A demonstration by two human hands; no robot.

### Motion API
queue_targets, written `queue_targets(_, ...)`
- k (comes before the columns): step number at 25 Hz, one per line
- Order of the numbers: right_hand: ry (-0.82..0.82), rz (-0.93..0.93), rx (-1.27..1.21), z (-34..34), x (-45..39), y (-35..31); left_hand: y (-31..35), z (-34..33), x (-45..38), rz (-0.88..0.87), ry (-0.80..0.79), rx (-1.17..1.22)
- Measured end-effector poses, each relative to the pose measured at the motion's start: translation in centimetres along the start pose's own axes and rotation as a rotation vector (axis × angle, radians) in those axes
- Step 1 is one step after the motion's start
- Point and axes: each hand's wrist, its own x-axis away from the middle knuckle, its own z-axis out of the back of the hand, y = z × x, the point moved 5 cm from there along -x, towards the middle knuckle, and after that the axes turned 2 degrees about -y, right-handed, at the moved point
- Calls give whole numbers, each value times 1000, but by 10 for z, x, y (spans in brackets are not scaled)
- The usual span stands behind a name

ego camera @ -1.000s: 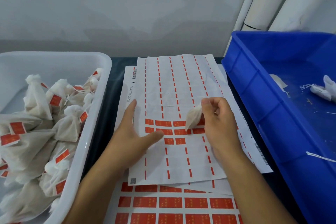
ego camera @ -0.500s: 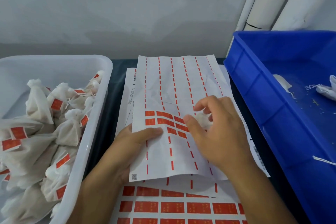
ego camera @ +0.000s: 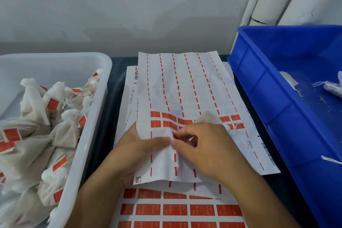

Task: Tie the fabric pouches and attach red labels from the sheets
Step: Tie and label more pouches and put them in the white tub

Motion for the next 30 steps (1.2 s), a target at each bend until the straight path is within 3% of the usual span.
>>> queue_targets(12,34,9,-55,-7,-6,6,0,-6,1,-16,-8,-22)
queue_targets(30,-75,-13,-174,-6,-8,6,3,-1,5,2,-43,-47)
